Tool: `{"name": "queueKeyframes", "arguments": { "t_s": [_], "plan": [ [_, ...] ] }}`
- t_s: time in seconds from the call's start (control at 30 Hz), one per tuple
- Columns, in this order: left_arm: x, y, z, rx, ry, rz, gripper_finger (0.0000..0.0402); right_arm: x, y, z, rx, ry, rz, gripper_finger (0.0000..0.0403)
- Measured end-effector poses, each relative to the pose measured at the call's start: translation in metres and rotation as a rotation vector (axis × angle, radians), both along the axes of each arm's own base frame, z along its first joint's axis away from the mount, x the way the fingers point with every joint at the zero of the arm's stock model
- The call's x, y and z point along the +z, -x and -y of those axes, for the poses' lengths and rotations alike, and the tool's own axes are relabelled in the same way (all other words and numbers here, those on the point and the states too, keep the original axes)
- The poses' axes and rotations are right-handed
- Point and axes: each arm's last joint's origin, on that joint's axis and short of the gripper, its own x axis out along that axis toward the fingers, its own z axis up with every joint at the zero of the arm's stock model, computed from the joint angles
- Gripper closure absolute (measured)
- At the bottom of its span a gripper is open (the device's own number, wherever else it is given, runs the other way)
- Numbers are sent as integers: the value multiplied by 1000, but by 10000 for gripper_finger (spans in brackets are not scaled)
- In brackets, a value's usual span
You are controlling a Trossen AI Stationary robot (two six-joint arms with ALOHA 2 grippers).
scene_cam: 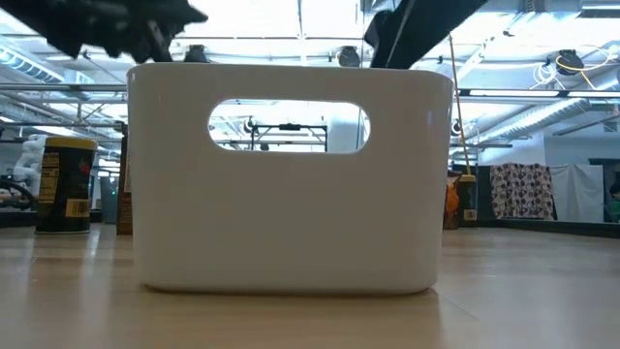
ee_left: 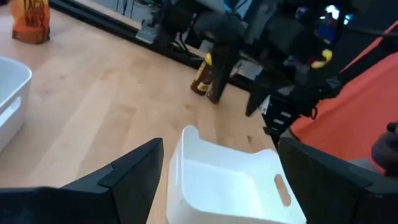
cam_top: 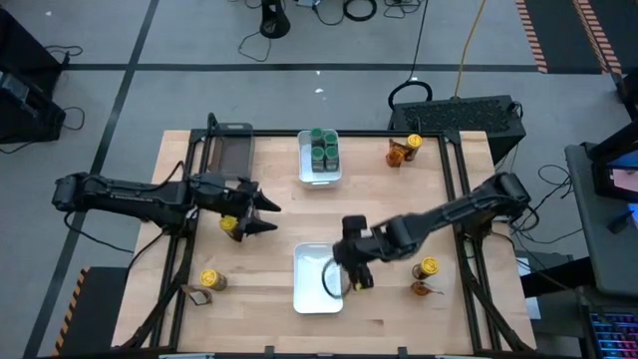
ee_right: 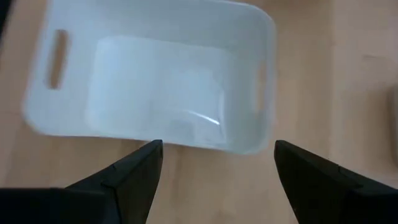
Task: Sort spices by type
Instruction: Put the bottom right brown spice pack into the bottom white bin
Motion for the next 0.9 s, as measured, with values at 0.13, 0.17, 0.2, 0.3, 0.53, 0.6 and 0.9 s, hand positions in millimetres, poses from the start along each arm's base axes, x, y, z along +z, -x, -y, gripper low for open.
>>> {"name": "queueKeyframes", "arguments": {
  "t_s": [0.13, 0.17, 0.2, 0.3, 0.53, 0.6, 0.9],
  "plan": [
    [22, -2, 11, 26, -37, -16, 79, 1, 7, -20, -5, 78, 51, 113],
    [26, -3, 14, 30, -55, -16, 79, 1, 8, -24, -11, 108, 67, 113],
    [30, -2, 17, 37, -72, -20, 79, 2, 10, -28, -15, 135, 82, 113],
    [35, -2, 25, 54, -111, -21, 79, 4, 13, -37, -32, 200, 137, 113],
    [31, -2, 39, 96, -244, -44, 79, 4, 14, -40, -58, 204, 151, 113],
    [29, -5, 42, 138, -311, -44, 79, 4, 13, -37, -75, 221, 157, 113],
    [5, -35, 48, 101, -575, -77, 79, 47, 46, -8, -208, 32, 129, 113]
  ]
}}
